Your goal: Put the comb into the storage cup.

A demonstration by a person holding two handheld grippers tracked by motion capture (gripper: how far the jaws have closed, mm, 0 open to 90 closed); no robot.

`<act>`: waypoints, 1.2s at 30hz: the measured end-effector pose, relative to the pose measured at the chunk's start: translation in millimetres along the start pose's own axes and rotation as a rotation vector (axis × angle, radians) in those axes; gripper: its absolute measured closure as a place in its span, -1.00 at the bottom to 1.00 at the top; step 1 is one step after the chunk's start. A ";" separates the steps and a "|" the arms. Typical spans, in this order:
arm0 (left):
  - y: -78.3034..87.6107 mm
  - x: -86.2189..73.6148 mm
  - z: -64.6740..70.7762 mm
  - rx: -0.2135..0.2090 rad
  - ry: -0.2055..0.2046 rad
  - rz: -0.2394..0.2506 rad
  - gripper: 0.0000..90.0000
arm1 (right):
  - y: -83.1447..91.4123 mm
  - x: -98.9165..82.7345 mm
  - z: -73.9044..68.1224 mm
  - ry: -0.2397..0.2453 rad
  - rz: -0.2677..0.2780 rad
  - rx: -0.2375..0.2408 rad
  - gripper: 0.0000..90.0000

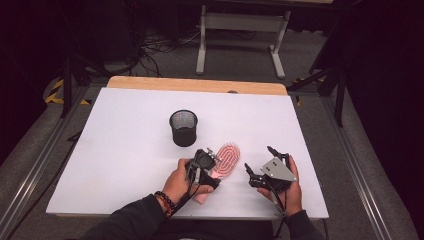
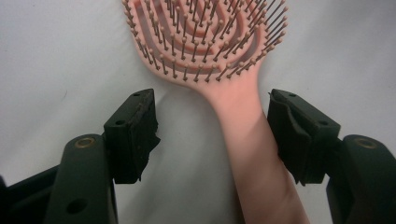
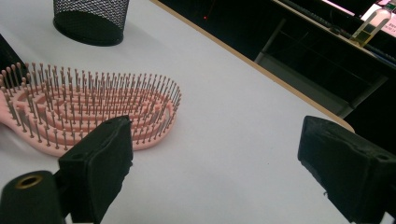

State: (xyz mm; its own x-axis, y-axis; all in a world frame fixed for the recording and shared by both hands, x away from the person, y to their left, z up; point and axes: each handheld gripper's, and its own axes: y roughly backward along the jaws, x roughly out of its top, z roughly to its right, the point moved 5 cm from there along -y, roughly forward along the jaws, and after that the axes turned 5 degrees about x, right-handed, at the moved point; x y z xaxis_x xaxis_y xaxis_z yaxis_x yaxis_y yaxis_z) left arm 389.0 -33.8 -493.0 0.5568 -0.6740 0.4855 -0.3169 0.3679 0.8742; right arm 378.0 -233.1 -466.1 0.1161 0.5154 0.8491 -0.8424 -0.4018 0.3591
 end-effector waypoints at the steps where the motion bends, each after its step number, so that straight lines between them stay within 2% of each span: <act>1: -0.1 -0.4 1.6 0.012 -0.003 -0.008 -0.22 | -0.2 -0.3 0.2 -0.001 -0.002 0.001 -0.75; 3: 0.3 0.0 2.5 0.045 -0.027 -0.009 -0.14 | -1.0 -0.8 0.1 -0.007 -0.005 0.007 -0.75; 6: 1.8 -0.3 2.0 0.041 -0.040 -0.011 0.08 | -1.5 -1.4 -0.6 -0.009 -0.009 0.016 -0.75; 8: 2.6 -0.2 2.3 0.040 -0.055 -0.012 0.35 | -1.8 -2.0 -0.7 -0.009 -0.012 0.019 -0.75; 9: 3.2 -0.4 1.7 0.045 -0.071 -0.017 0.41 | -1.9 -2.1 -0.7 -0.013 -0.013 0.023 -0.75; 12: 3.2 -1.1 -0.5 0.031 -0.076 -0.004 0.53 | -2.3 -2.9 -0.9 -0.014 -0.017 0.030 -0.75; 15: 3.3 -1.7 -0.2 0.037 -0.094 0.008 0.53 | -2.8 -3.6 -0.8 -0.016 -0.021 0.034 -0.75; 21: 6.5 -4.0 -0.2 0.085 -0.121 0.098 0.53 | -1.8 -3.2 0.5 -0.017 -0.015 0.029 -0.75; 25: 10.9 -4.2 -0.8 0.109 -0.143 0.123 0.53 | -0.8 -3.1 2.7 -0.029 -0.006 0.021 -0.76; 27: 13.2 -5.3 -2.2 0.135 -0.146 0.140 0.53 | 0.3 -2.7 4.5 -0.030 -0.002 0.010 -0.76; 31: 14.9 -8.0 -7.4 0.142 -0.147 0.163 0.54 | 2.5 -1.6 7.5 -0.040 0.010 -0.003 -0.77; 32: 15.5 -9.7 -8.1 0.145 -0.137 0.171 0.54 | 2.8 -1.6 8.0 -0.047 0.012 0.000 -0.77; 36: 17.4 -13.6 -8.8 0.170 -0.159 0.196 0.54 | 3.5 -1.6 10.2 -0.072 0.022 0.006 -0.77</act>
State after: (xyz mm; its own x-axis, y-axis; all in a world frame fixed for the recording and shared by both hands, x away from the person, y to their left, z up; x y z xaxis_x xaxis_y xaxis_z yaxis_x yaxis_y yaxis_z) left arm 382.7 -12.6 -484.3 0.3496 -0.6977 0.6253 -0.5380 0.3969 0.7436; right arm 380.3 -243.1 -462.3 0.1357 0.4509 0.8822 -0.8422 -0.4164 0.3424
